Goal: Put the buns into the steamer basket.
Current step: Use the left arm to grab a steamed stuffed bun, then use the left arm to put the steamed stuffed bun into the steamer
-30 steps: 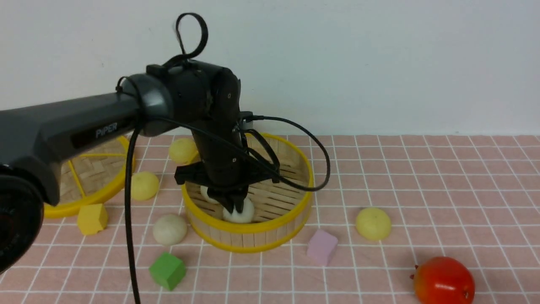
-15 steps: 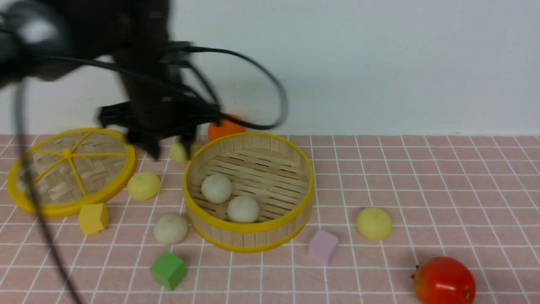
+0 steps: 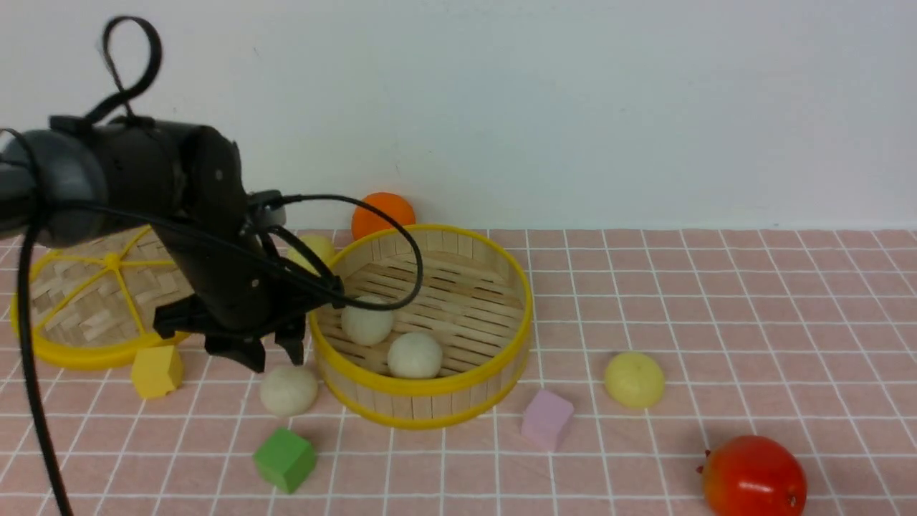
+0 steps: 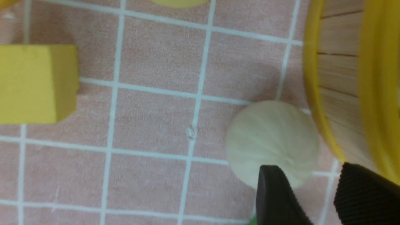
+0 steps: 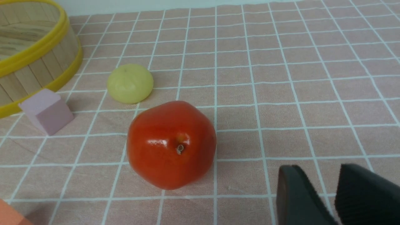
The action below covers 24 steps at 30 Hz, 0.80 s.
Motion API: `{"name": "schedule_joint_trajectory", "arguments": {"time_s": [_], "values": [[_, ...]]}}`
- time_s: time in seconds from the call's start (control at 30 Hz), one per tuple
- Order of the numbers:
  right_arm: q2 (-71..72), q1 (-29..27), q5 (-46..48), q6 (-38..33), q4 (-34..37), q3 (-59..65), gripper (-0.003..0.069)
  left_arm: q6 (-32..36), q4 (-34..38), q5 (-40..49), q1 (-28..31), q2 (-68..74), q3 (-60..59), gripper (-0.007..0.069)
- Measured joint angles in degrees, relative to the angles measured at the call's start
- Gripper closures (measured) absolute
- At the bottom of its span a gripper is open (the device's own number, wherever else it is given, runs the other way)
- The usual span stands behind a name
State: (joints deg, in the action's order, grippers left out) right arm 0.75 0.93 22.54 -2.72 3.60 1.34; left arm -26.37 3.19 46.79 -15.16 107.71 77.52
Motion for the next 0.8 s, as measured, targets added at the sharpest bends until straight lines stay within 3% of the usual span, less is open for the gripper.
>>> {"name": "schedule_joint_trajectory", "arguments": {"time_s": [0.43,0.53,0.73,0.8], "values": [[0.00,0.00,0.00,0.00,0.00,0.00,0.0419,0.83,-0.56,-2.63,0.05,4.64,-0.07,0.0321],[0.00,0.00,0.00,0.00,0.00,0.00,0.0419,1.67,-0.56,-2.63,0.05,4.57,-0.01,0.0369],[0.00,0.00,0.00,0.00,0.00,0.00,0.0419,2.72,-2.81,2.01,0.05,4.51,2.12,0.0596],[0.00,0.00,0.00,0.00,0.00,0.00,0.0419,2.84,-3.66,5.45,0.05,4.51,4.83,0.0610]]}}
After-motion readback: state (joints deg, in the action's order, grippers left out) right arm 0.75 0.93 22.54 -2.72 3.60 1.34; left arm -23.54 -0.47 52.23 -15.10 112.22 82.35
